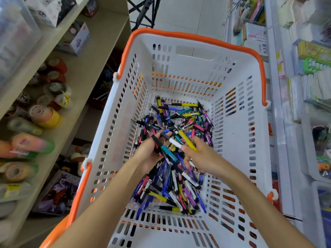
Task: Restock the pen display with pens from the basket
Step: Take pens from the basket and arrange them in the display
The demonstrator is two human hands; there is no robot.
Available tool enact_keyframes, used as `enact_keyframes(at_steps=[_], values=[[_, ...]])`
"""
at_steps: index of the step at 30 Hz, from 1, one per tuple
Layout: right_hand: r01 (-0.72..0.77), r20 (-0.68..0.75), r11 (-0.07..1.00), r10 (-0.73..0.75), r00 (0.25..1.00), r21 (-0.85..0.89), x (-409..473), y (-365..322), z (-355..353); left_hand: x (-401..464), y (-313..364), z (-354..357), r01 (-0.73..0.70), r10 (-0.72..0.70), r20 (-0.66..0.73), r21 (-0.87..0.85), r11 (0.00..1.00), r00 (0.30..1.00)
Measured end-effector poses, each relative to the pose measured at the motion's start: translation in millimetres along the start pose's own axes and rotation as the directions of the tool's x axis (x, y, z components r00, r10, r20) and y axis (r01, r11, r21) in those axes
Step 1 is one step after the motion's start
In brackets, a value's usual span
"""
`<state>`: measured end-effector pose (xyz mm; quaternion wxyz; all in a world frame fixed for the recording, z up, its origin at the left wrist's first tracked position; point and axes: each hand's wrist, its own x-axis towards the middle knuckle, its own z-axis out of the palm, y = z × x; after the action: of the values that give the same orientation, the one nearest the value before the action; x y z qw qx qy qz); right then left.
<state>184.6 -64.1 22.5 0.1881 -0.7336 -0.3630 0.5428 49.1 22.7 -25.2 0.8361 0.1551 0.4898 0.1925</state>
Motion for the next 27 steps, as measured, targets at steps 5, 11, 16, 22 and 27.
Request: enact_keyframes(at_steps=[5, 11, 16, 22, 27], values=[[-0.060, -0.135, 0.979, 0.087, 0.987, 0.197, 10, 0, -4, 6, -3, 5, 0.019, -0.018, -0.012, 0.072, 0.997, 1.000], [0.100, -0.455, 0.931, 0.076, 0.887, 0.350, 12, -10, -25, 8, 5, 0, 0.087, -0.095, 0.032, 0.198, 0.976, 0.995], [0.047, -0.283, 0.997, -0.028, 0.959, 0.061, 12, -29, -40, 10, 8, 4, 0.140, -0.138, -0.029, 0.161, 0.977, 0.990], [-0.056, -0.052, 0.985, 0.065, 0.997, 0.162, 19, -33, -40, 0, 10, 8, 0.158, -0.177, 0.122, 0.152, 0.976, 0.977], [-0.121, -0.030, 0.971, 0.130, 0.991, 0.204, 29, -28, -33, -6, 10, 9, 0.201, -0.236, 0.147, 0.223, 0.954, 0.960]])
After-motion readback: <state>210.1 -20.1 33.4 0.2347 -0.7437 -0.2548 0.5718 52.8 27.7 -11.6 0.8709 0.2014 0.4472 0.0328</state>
